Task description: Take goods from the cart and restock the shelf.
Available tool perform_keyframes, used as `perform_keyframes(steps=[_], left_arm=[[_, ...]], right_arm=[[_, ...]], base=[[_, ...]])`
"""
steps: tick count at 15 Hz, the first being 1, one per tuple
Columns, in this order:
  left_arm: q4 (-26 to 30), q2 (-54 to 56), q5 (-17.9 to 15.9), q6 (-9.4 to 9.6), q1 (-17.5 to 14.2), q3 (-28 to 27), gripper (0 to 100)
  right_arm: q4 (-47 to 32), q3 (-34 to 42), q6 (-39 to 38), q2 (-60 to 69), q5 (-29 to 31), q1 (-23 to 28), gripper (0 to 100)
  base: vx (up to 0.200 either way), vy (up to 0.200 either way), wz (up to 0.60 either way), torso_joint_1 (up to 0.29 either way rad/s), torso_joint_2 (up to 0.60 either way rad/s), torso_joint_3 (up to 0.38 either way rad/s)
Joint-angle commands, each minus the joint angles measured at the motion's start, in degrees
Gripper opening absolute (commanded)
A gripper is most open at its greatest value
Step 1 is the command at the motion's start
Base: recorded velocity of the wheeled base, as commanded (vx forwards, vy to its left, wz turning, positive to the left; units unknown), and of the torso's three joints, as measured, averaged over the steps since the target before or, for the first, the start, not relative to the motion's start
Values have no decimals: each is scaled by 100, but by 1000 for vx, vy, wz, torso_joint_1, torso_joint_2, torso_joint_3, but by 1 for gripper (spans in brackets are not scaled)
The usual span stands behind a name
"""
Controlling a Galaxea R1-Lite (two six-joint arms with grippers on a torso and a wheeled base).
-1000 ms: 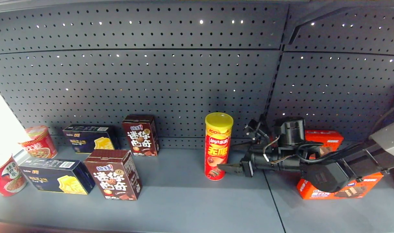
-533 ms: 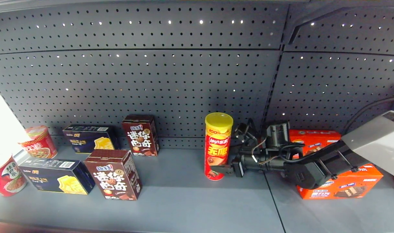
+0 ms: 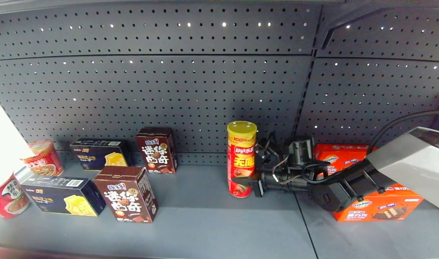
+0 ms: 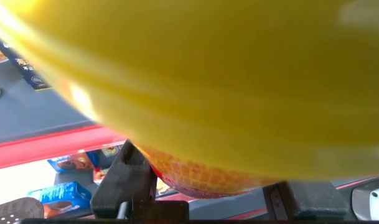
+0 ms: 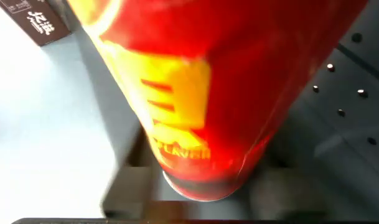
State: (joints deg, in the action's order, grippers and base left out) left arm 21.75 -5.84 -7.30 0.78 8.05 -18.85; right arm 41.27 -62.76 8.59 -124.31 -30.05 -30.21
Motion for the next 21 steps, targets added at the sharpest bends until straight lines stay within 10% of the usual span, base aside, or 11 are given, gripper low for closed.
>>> perform_keyframes(steps=[1, 11, 21], left_arm=[[-4, -14, 1, 1, 4, 21, 0], [-48, -14, -17, 19, 4, 127, 0], [-74, -14, 89, 10, 4, 452, 0]], right_arm=[[-22, 220, -7, 275, 69, -99, 0], [31, 2690, -587, 2789, 1423, -1005, 0], [1771, 4500, -886, 3000, 1810, -1409, 0]], base=[[0, 0, 0, 0, 0, 0], [0, 0, 0, 0, 0, 0], [0, 0, 0, 0, 0, 0]])
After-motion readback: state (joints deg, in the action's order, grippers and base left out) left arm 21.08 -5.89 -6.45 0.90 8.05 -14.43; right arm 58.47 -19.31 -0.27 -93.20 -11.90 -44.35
